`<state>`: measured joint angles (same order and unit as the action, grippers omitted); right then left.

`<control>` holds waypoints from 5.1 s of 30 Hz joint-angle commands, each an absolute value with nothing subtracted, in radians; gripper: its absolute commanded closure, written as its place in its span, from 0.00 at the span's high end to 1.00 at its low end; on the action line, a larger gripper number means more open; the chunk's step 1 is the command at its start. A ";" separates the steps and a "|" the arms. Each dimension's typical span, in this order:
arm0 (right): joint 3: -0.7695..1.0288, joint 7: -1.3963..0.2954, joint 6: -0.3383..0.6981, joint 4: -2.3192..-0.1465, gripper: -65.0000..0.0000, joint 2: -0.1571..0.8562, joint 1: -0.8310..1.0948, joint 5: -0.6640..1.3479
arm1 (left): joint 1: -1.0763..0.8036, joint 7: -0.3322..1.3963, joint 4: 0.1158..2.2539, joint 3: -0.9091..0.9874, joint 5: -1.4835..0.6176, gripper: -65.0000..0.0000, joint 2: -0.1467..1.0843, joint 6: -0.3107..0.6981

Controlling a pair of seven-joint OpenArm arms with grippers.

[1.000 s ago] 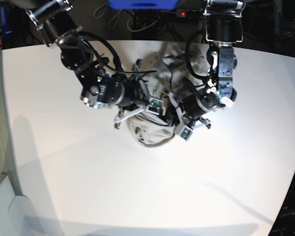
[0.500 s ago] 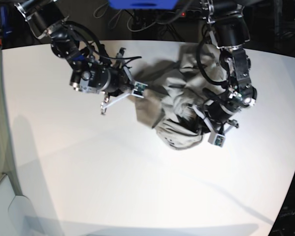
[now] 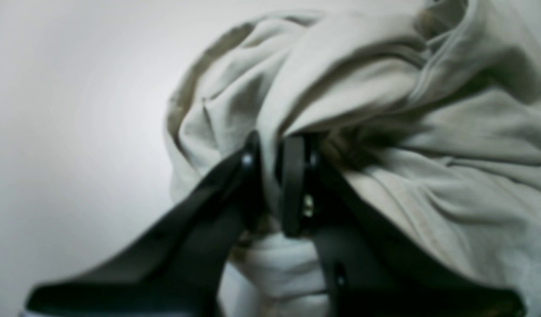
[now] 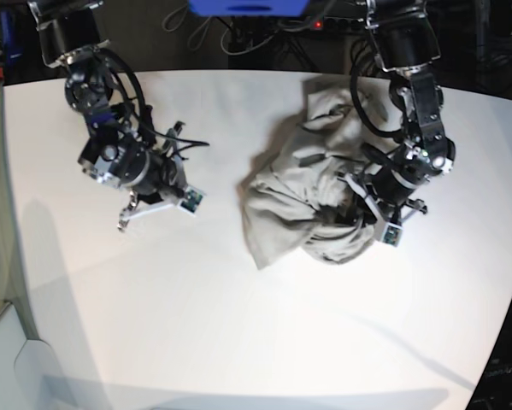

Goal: Layout the t-shirt on the table in an organized manner, then fold the t-shirt properly

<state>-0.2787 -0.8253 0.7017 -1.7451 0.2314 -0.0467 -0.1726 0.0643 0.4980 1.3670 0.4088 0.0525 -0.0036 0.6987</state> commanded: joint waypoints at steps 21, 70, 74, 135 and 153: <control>-0.360 -1.067 0.698 -1.721 0.62 -0.042 -0.199 -0.162 | -0.047 0.475 1.448 0.401 0.035 0.07 -0.099 0.698; 0.018 -0.911 0.698 -1.529 0.00 0.120 -0.364 -0.159 | -0.097 0.568 1.626 0.529 -0.163 0.07 -0.015 0.698; 0.024 -0.911 0.698 -1.534 0.00 0.125 -0.372 -0.159 | -0.093 0.676 1.709 0.618 -0.165 0.07 -0.013 0.698; 0.018 -1.336 0.698 -1.676 0.00 -0.004 -1.303 -0.157 | -0.038 1.058 1.834 0.915 -0.680 0.07 0.159 0.698; -0.053 -1.396 0.698 -1.771 0.00 -0.148 -1.144 -0.157 | -0.035 1.058 1.827 0.915 -0.679 0.07 0.153 0.698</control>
<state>-0.0513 -1.4273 0.7025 -1.7618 -0.1455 -1.1027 -0.1574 -0.0441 1.0813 1.8126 0.9142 -0.6582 0.1356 0.6994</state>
